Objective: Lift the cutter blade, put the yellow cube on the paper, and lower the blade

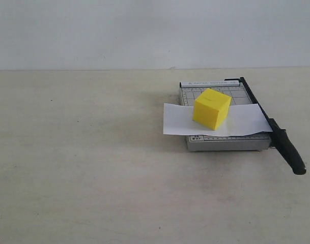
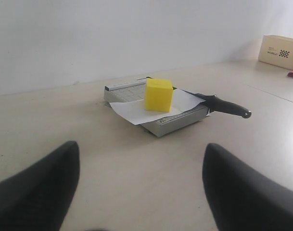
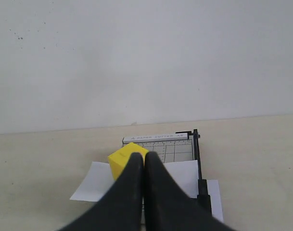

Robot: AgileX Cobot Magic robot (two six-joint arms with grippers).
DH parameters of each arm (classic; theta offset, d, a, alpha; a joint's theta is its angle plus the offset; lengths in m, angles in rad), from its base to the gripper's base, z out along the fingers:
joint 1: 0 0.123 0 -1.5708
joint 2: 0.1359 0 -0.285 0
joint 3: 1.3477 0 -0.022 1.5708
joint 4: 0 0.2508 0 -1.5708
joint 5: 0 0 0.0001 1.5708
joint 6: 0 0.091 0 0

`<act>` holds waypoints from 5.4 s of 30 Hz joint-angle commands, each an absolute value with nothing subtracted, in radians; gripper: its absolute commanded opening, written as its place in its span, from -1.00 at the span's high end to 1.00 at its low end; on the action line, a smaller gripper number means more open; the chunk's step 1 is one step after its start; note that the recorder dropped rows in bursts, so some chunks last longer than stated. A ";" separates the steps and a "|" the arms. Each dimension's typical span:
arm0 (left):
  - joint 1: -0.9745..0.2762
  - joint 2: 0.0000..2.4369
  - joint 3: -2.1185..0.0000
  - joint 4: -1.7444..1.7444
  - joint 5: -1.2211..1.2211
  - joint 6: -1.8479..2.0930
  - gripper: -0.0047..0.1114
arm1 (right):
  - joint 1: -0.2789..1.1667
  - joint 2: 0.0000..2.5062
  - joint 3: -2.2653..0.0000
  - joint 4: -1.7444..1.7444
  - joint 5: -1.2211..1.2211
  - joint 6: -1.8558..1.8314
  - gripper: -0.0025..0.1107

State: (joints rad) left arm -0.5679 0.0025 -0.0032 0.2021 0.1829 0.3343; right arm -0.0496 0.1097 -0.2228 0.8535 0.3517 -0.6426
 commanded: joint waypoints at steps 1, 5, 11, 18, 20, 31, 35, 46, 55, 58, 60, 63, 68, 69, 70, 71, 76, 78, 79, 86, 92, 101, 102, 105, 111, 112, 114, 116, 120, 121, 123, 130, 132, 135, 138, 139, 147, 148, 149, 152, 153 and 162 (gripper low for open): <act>-0.564 0.000 0.000 0.201 0.182 0.328 -0.25 | -0.048 0.102 -0.219 0.854 0.344 -0.641 0.93; -0.564 0.000 0.000 0.201 0.182 0.328 -0.25 | -0.048 0.102 -0.211 0.872 0.337 -0.641 0.93; -0.564 0.000 0.000 0.201 0.182 0.328 -0.25 | -0.048 0.078 -0.110 0.682 0.255 -0.641 0.93; -0.556 0.000 0.000 0.201 0.182 0.328 -0.25 | -0.050 0.000 0.000 0.468 0.314 -0.638 0.93; -0.548 0.000 0.000 0.201 0.184 0.330 -0.25 | -0.050 0.000 0.000 0.454 0.333 -0.638 0.93; -0.540 0.000 0.000 0.201 0.184 0.330 -0.25 | -0.050 0.000 0.000 0.606 0.319 -0.638 0.93; -0.540 0.000 0.000 0.201 0.184 0.330 -0.25 | -0.050 0.000 0.000 0.637 0.322 -0.638 0.93; -0.540 0.000 0.000 0.201 0.184 0.330 -0.25 | -0.050 0.000 0.000 0.412 0.311 -0.347 0.93; -0.540 0.000 0.000 0.201 0.184 0.330 -0.25 | -0.050 0.000 0.000 0.186 0.324 -0.025 0.93; -0.540 0.000 0.000 0.201 0.184 0.330 -0.25 | -0.050 0.000 0.000 0.196 0.324 -0.025 0.93; -0.540 0.000 0.000 0.201 0.184 0.330 -0.25 | -0.050 0.000 0.000 0.196 0.324 -0.025 0.93; -0.540 0.000 0.000 0.201 0.184 0.330 -0.25 | -0.050 0.000 0.000 0.196 0.322 -0.025 0.93; -0.540 0.000 0.000 0.201 0.182 0.330 -0.25 | -0.050 0.000 0.000 0.196 0.322 -0.025 0.93; -0.540 0.000 0.000 0.201 0.182 0.330 -0.25 | -0.050 0.000 0.000 0.196 0.322 -0.025 0.93; -0.540 0.000 0.000 0.201 0.182 0.330 -0.25 | -0.050 0.000 0.000 0.196 0.322 -0.025 0.93; -0.540 0.000 0.000 0.201 0.182 0.330 -0.25 | -0.050 0.000 0.000 0.196 0.322 -0.025 0.93; -0.524 0.000 0.000 0.201 0.182 0.330 -0.25 | -0.091 0.000 0.000 0.196 0.322 -0.025 0.93; -0.472 0.000 0.000 0.201 0.182 0.330 -0.25 | -0.154 0.000 0.000 0.196 0.322 -0.025 0.93; -0.436 0.000 0.000 0.201 0.182 0.330 -0.25 | -0.183 0.000 0.000 0.196 0.322 -0.025 0.93; -0.169 0.000 0.000 0.201 0.182 0.330 -0.25 | -0.371 0.000 0.000 0.196 0.322 -0.025 0.93; 0.006 0.000 0.000 0.201 0.182 0.330 -0.25 | -0.448 0.000 0.000 0.196 0.322 -0.025 0.93; 0.017 0.000 0.000 0.198 0.182 0.328 -0.25 | -0.459 0.000 0.000 0.196 0.322 -0.025 0.93; 0.012 0.000 0.000 0.200 0.182 0.329 -0.25 | -0.459 0.000 0.000 0.196 0.322 -0.025 0.93; 0.012 0.000 0.000 0.205 0.170 0.328 -0.25 | -0.459 0.000 0.000 0.196 0.322 -0.025 0.93; 0.010 0.000 0.000 0.333 0.167 0.389 -0.25 | -0.459 0.000 0.000 0.196 0.322 -0.025 0.93; 0.010 0.000 0.000 0.372 0.167 0.393 -0.25 | -0.459 0.000 0.000 0.196 0.322 -0.025 0.93; 0.010 0.000 0.000 0.409 0.152 0.400 -0.25 | -0.459 0.000 0.000 0.196 0.322 -0.025 0.93; 0.010 0.000 0.000 0.484 0.113 0.444 -0.25 | -0.459 0.000 0.000 0.196 0.322 -0.025 0.93; 0.010 0.000 0.000 0.721 0.052 0.546 -0.25 | -0.459 0.000 0.000 0.196 0.322 -0.025 0.93; 0.010 0.000 0.000 0.768 0.053 0.546 -0.25 | -0.459 0.000 0.000 0.196 0.322 -0.025 0.93; 0.010 0.000 0.000 0.810 0.053 0.546 -0.25 | -0.459 0.000 0.000 0.196 0.322 -0.025 0.93; 0.012 0.000 0.000 0.797 0.053 0.524 -0.18 | -0.329 0.000 0.000 0.196 0.320 -0.025 0.93; 0.012 0.000 0.000 0.729 0.053 0.442 0.09 | -0.282 0.000 0.000 0.196 0.320 -0.025 0.93; 0.012 0.000 0.000 0.592 0.057 0.234 0.84 | -0.230 0.000 0.000 0.196 0.320 -0.025 0.93; 0.012 0.000 0.000 0.529 0.077 0.084 0.84 | -0.208 0.000 0.000 0.196 0.320 -0.025 0.93; 0.012 0.000 0.000 0.529 0.110 0.042 0.84 | -0.208 0.000 0.000 0.196 0.320 -0.025 0.93; 0.015 0.000 0.000 0.434 0.333 -0.010 0.84 | -0.208 0.000 0.000 0.196 0.320 -0.025 0.93; 0.015 0.000 0.000 0.434 0.327 -0.010 0.84 | -0.208 0.000 0.000 0.196 0.320 -0.025 0.93; 0.015 0.000 0.000 0.434 0.325 -0.010 0.84 | -0.209 0.000 0.000 0.196 0.322 -0.025 0.93; 0.015 0.000 0.000 0.434 0.311 -0.010 0.84 | -0.209 0.000 0.000 0.196 0.322 -0.025 0.93; 0.015 0.000 0.000 0.434 0.309 -0.010 0.84 | -0.209 0.000 0.000 0.196 0.322 -0.025 0.93; 0.015 0.000 0.000 0.425 0.293 0.007 0.84 | -0.209 0.000 0.000 0.196 0.322 -0.025 0.93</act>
